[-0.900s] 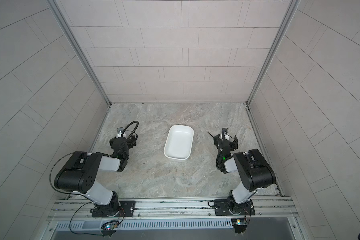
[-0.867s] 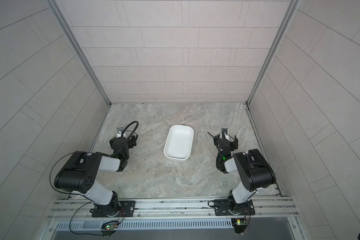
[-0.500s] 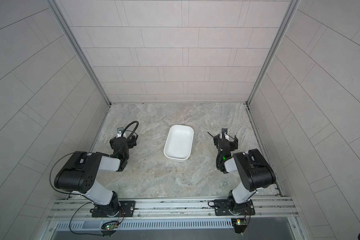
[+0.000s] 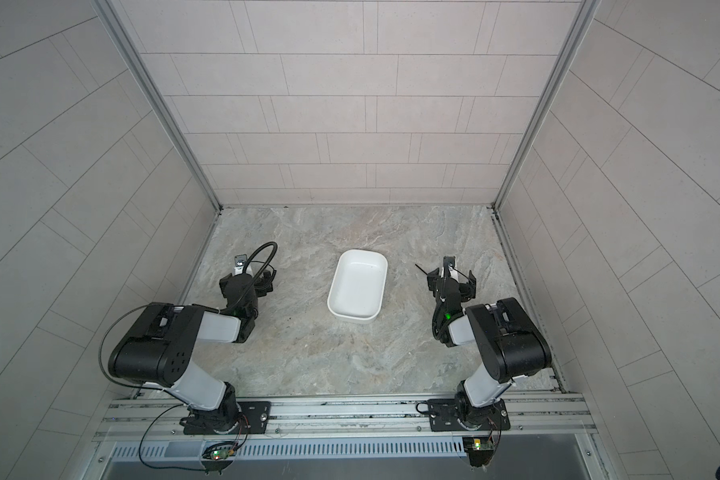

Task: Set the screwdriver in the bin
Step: 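Move the right gripper forward over the yellow-handled screwdriver, then lower the right gripper onto the screwdriver handle and close it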

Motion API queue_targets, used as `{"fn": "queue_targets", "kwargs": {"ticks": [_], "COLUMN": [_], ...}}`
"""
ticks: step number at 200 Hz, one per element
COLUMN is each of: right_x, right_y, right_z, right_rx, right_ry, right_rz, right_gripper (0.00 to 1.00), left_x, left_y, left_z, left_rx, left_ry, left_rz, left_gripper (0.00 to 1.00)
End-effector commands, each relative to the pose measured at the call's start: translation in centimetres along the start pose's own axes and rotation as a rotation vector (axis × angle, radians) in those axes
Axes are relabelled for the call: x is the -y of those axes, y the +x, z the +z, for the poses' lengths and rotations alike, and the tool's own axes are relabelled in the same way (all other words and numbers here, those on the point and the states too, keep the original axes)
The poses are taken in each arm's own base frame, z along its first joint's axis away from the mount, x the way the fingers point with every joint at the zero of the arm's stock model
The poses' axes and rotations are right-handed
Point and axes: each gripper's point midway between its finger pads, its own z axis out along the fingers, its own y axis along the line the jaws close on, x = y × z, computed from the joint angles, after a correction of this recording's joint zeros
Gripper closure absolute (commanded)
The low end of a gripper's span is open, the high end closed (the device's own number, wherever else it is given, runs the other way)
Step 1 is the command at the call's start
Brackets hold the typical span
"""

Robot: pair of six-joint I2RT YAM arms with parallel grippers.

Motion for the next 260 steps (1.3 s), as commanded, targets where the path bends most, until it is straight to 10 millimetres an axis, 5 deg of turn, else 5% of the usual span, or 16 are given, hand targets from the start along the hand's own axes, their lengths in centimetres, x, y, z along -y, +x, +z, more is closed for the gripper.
{"fn": "queue_targets", "kwargs": {"ticks": [1,52,75,101,119,130,150,181,197,224,260], "right_x": [0.1,1.0,1.1,1.4,1.9,3.8,7.7,4.9,1.5,-4.0,-3.8], "right_y": [-0.2,-0.7,-1.1,-4.3,-5.8,-6.3,-4.0,-3.1,-4.7,-0.9,1.6], "right_z": [-0.6,-1.6,-1.9,-5.0,-5.9,-6.4,-8.1,-5.6,-4.7,-4.5,-3.7], "right_rx": [0.036,0.077,0.101,0.174,0.114,0.001,-0.215,-0.372,-0.41,-0.704,-0.834], "right_ry": [0.011,0.022,0.027,0.065,0.066,0.139,0.303,0.006,-0.19,-0.412,-0.349], "right_rz": [0.006,0.046,0.039,-0.001,0.076,0.241,0.48,0.566,0.485,0.378,0.271], "right_gripper": [0.01,0.01,0.01,0.01,0.01,0.01,0.01,0.01,0.01,0.15,0.21], "left_x": [0.0,-0.1,-0.3,1.4,0.9,0.4,2.0,0.5,-2.3,-5.2,-5.0], "left_y": [-0.7,-1.9,-4.7,-6.4,-7.0,-6.2,-4.6,-2.3,-0.6,0.8,1.0], "left_z": [0.3,-0.6,-2.6,-5.6,-8.0,-9.6,-11.4,-11.7,-11.7,-12.2,-12.2], "left_rx": [0.014,0.043,0.05,-0.069,-0.17,-0.257,-0.315,-0.331,-0.342,-0.342,-0.335], "left_ry": [-0.004,-0.009,-0.042,0.061,0.091,0.096,0.236,0.162,-0.004,-0.156,-0.137], "left_rz": [-0.014,-0.003,0.03,0.057,-0.077,-0.159,-0.134,-0.193,-0.24,-0.298,-0.302], "left_gripper": [0.0,0.0,0.0,0.0,0.0,0.0,0.0,0.0,0.0,0.0,0.0]}}
